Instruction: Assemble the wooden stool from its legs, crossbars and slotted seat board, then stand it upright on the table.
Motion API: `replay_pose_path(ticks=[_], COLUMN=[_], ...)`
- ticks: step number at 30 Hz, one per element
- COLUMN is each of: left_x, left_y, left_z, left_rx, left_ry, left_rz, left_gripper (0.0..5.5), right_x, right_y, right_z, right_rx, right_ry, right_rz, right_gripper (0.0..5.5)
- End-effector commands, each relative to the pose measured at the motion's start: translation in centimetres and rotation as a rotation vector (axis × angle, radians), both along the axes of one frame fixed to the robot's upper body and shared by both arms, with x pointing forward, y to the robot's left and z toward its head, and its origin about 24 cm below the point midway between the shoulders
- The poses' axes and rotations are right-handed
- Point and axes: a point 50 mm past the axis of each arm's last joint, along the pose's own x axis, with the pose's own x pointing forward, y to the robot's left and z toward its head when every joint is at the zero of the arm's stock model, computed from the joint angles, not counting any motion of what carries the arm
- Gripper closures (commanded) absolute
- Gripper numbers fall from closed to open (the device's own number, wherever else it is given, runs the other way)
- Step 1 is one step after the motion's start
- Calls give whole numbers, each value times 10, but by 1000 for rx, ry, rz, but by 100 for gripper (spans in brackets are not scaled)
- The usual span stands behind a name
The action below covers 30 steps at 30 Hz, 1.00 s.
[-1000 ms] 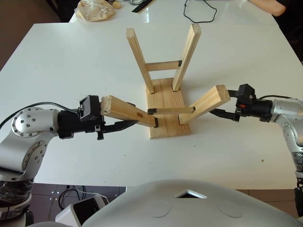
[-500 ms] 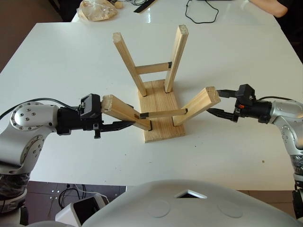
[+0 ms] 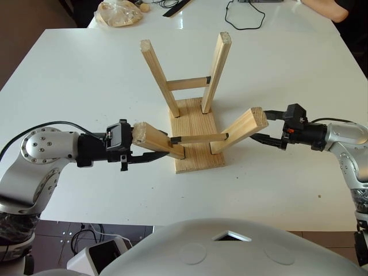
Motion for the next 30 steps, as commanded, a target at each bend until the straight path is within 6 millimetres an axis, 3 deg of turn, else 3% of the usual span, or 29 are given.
replay_pose_path(ticks=[1, 7, 15, 25, 30], left_x=[-2, 10, 16, 23, 29], left_y=[8, -1, 5, 5, 5], left_z=[-33, -29, -37, -33, -21], left_rx=[125, 100, 62, -9, -155], left_ry=[179, 195, 273, 304, 364], left_rz=[87, 141, 190, 197, 225], left_gripper=[346, 346, 346, 346, 345], right_x=[1, 1, 1, 3, 1], right_y=[3, 8, 11, 15, 16], right_z=[3, 3, 0, -1, -2], right_rx=[0, 6, 6, 9, 10], right_ry=[-10, -10, -7, -10, -8], right_rz=[10, 22, 31, 47, 52], right_gripper=[198, 198, 198, 198, 198])
